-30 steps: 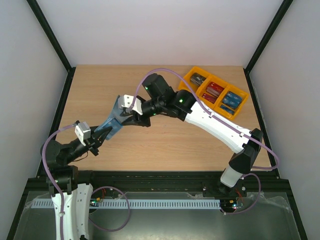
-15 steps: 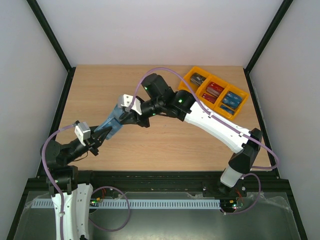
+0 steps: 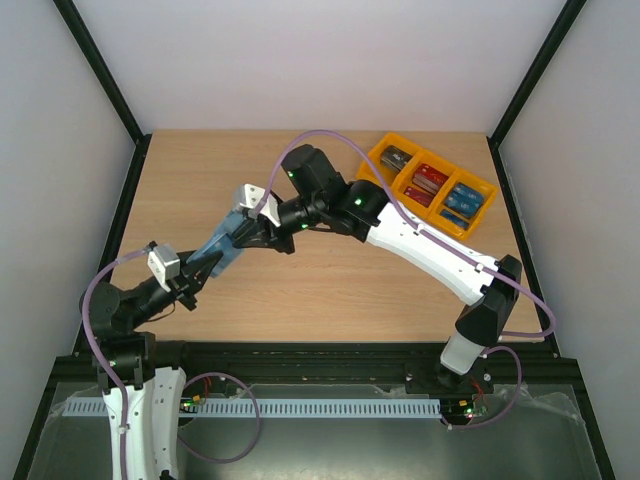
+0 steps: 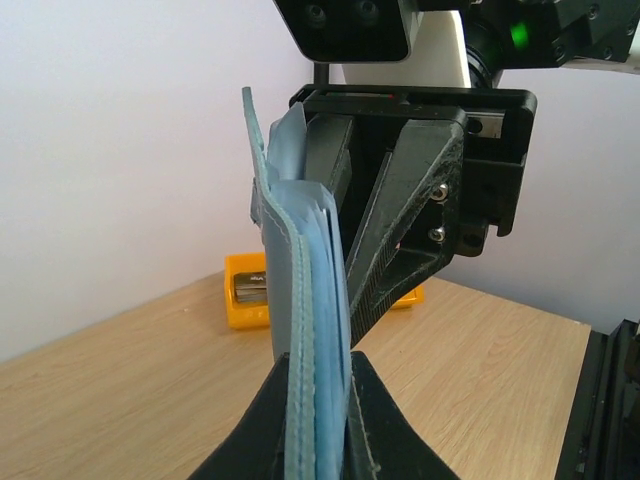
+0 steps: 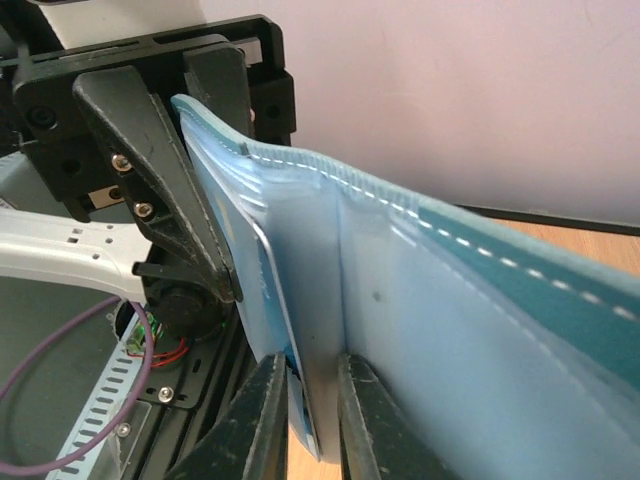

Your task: Take the credit cards out of the card holder

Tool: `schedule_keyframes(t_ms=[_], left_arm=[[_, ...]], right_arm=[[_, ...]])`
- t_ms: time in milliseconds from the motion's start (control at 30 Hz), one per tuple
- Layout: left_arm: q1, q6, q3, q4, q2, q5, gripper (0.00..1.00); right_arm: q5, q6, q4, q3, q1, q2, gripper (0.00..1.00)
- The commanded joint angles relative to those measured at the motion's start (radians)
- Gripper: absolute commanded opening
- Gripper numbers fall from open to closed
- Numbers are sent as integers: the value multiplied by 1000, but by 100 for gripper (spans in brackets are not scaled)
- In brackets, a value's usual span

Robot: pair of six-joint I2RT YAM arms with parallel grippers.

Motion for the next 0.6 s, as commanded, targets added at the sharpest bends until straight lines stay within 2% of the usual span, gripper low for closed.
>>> schedule_keyframes(t_ms=[0,100,267,367,567], left_arm=[[-4,-11,-9,38,-23,67,3],[-4,-16,-14,41,-27,68,3],[-4,-22,-19,35,-29,68,4],[-4,-33,-23,34,-30,70,10],[-4,-53,-33,39,-31,71,13]], right_arm=[[-53,7,94,13,18,17,12],[-76,-7,76,21,20,23,2],[-115,-54,39,14,17,5,2],[-123,-31,63,-15,-3,-13,2],[-117,9,102,-56,-34,-44,2]])
